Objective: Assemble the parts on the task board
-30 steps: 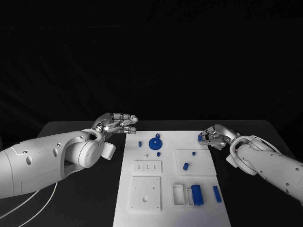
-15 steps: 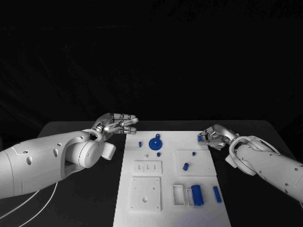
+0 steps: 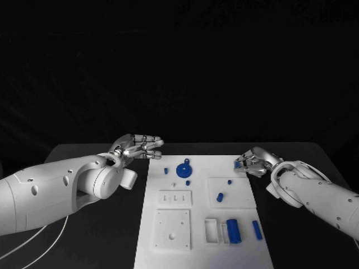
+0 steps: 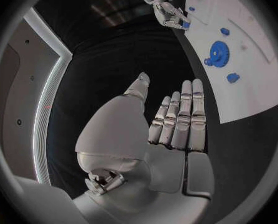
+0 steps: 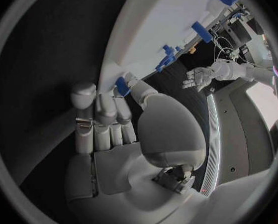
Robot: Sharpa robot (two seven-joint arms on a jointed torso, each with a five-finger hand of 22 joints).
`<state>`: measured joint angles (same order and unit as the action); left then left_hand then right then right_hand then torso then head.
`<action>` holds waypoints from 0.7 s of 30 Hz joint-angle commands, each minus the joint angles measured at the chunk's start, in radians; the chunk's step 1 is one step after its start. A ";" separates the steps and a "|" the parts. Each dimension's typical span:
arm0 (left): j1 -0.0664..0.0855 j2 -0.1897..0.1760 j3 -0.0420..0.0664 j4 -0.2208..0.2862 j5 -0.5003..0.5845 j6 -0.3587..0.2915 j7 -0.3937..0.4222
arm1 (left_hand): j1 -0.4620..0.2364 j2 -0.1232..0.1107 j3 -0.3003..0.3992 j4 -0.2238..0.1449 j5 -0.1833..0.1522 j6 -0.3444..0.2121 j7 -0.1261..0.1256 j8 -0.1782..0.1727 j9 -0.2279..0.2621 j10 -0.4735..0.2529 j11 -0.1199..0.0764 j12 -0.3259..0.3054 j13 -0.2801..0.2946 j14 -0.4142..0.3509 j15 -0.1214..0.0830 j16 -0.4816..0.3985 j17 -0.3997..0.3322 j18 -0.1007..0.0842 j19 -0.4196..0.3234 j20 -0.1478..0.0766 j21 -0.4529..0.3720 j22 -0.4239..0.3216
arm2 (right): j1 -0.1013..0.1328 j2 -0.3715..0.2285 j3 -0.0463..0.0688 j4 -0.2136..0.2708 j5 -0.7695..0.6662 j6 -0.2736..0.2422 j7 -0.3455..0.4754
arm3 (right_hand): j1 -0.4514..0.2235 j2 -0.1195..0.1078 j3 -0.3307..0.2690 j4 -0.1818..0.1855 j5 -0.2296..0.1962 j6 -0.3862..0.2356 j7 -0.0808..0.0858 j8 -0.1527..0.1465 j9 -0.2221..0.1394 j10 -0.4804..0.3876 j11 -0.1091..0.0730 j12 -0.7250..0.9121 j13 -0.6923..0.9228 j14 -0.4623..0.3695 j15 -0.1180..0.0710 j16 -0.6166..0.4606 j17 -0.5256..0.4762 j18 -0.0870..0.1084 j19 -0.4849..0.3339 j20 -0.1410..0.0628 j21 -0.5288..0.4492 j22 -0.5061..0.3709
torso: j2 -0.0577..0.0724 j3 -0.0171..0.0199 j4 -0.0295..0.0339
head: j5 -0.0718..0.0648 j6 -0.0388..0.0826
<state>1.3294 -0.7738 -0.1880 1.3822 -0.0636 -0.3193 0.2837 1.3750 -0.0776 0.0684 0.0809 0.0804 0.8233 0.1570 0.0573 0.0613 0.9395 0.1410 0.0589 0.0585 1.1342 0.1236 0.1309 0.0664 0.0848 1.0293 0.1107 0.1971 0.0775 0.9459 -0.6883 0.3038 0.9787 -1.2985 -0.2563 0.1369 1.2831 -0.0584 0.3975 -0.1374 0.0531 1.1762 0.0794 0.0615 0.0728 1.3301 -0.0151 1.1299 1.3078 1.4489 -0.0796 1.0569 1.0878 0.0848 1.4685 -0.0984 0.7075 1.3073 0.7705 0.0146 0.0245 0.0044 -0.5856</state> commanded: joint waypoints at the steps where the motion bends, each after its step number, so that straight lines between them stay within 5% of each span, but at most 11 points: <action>1: 0.001 0.002 0.001 0.001 -0.006 0.016 0.004 | -0.001 -0.007 0.001 0.006 -0.004 0.004 -0.001 0.001 -0.001 0.005 0.005 0.002 0.000 -0.005 0.000 -0.002 0.000 -0.007 -0.005 0.001 0.001 0.000 | -0.001 0.001 0.000 0.003 -0.015 -0.044 -0.008 | 0.009 0.031 -0.006 -0.019 -0.002 0.059 -0.018 0.007 0.022 0.007 -0.009 0.008 0.010 0.002 -0.011 -0.003 0.003 -0.005 0.050 -0.011 0.004 0.080 | 0.000 0.0007 -0.0002 | 0.001 0.000; 9: 0.001 0.002 0.001 -0.002 -0.020 0.016 0.000 | -0.008 0.029 -0.024 -0.027 -0.005 0.092 0.006 0.004 0.003 0.079 0.007 0.000 0.000 0.006 -0.004 0.006 0.000 -0.008 0.001 -0.003 0.006 0.002 | -0.001 0.000 0.000 0.018 -0.019 -0.089 -0.021 | -0.007 0.053 -0.033 -0.059 -0.001 0.084 -0.025 0.003 0.045 0.014 -0.017 0.006 0.014 0.004 -0.015 -0.003 0.011 -0.013 0.051 -0.018 0.007 0.079 | 0.000 0.0009 -0.0003 | 0.001 0.002; 10: 0.001 0.002 0.001 -0.002 -0.028 0.020 -0.006 | -0.009 0.042 -0.032 -0.034 -0.004 0.138 0.005 0.006 0.005 0.127 0.002 0.000 0.000 0.025 -0.011 0.020 0.001 -0.007 0.014 -0.010 0.015 0.005 | -0.001 -0.002 0.000 0.026 -0.020 -0.094 -0.026 | -0.007 0.053 -0.035 -0.060 -0.001 0.085 -0.025 0.004 0.046 0.013 -0.017 0.004 0.014 0.004 -0.015 -0.003 0.011 -0.013 0.051 -0.018 0.006 0.079 | -0.001 0.0009 -0.0013 | 0.002 0.003; 15: 0.001 0.006 0.001 -0.004 -0.080 0.045 -0.051 | -0.018 0.074 -0.054 -0.041 -0.002 0.190 -0.018 0.007 0.005 0.255 -0.038 0.001 0.001 0.090 -0.048 0.087 0.009 -0.018 0.062 -0.046 0.059 0.027 | 0.004 -0.018 0.000 0.076 -0.030 -0.095 -0.049 | -0.007 0.055 -0.043 -0.064 -0.001 0.084 -0.025 0.003 0.050 0.013 -0.017 0.002 0.015 0.005 -0.016 -0.004 0.012 -0.012 0.051 -0.019 0.005 0.078 | -0.007 -0.0005 -0.0025 | -0.001 0.008; 17: 0.004 0.015 0.002 -0.011 -0.118 0.070 -0.090 | -0.025 0.083 -0.058 -0.034 0.004 0.208 -0.031 0.008 0.006 0.333 -0.068 0.011 0.004 0.197 -0.090 0.165 0.042 -0.013 0.132 -0.080 0.113 0.054 | 0.009 -0.025 0.000 0.107 -0.036 -0.093 -0.059 | -0.005 0.055 -0.043 -0.065 0.001 0.082 -0.024 0.003 0.050 0.013 -0.018 0.002 0.016 0.005 -0.016 -0.006 0.012 -0.010 0.051 -0.020 0.013 0.080 | -0.010 -0.0008 -0.0017 | -0.001 0.009; 18: 0.006 0.022 0.002 -0.016 -0.135 0.081 -0.111 | -0.043 0.091 -0.065 -0.018 0.007 0.216 -0.043 0.007 0.007 0.405 -0.096 0.005 0.000 0.303 -0.139 0.287 0.108 -0.022 0.231 -0.135 0.209 0.107 | 0.013 -0.027 0.000 0.123 -0.041 -0.091 -0.065 | -0.005 0.055 -0.042 -0.066 0.001 0.082 -0.024 0.003 0.050 0.012 -0.018 0.001 0.017 0.005 -0.016 -0.006 0.013 -0.008 0.051 -0.019 0.015 0.080 | -0.014 -0.0010 -0.0020 | 0.000 0.009; 21: 0.011 0.038 0.002 -0.027 -0.176 0.118 -0.174 | -0.078 0.099 -0.088 0.000 0.015 0.261 -0.064 0.007 0.015 0.506 -0.133 0.012 0.010 0.293 -0.179 0.555 0.283 -0.053 0.220 -0.189 0.373 0.226 | 0.022 -0.029 0.000 0.167 -0.062 -0.087 -0.093 | -0.006 0.054 -0.041 -0.065 0.001 0.082 -0.024 0.003 0.050 0.012 -0.018 0.001 0.017 0.006 -0.015 -0.006 0.013 -0.007 0.052 -0.018 0.016 0.081 | -0.021 -0.0007 -0.0047 | 0.001 0.012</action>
<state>1.3368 -0.7404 -0.1873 1.3574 -0.1577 -0.2753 0.1998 1.3043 0.0233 -0.0163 0.0802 0.0928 1.0766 0.0966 0.0633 0.0751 1.4305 0.0143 0.0667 0.0658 1.4212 -0.0495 0.6586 0.3336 0.0455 1.2435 -0.0718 0.5533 0.2935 0.9659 -0.7179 0.3037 1.1316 -1.3232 -0.3390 0.0839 1.2752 -0.0117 0.3574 -0.1993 0.0501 1.1793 0.0797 0.0623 0.0729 1.3424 -0.0273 1.1348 1.3076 1.4556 -0.0888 1.0569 1.1004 0.0830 1.4649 -0.1127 0.7200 1.3073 0.7586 0.0142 0.0221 0.0040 -0.5754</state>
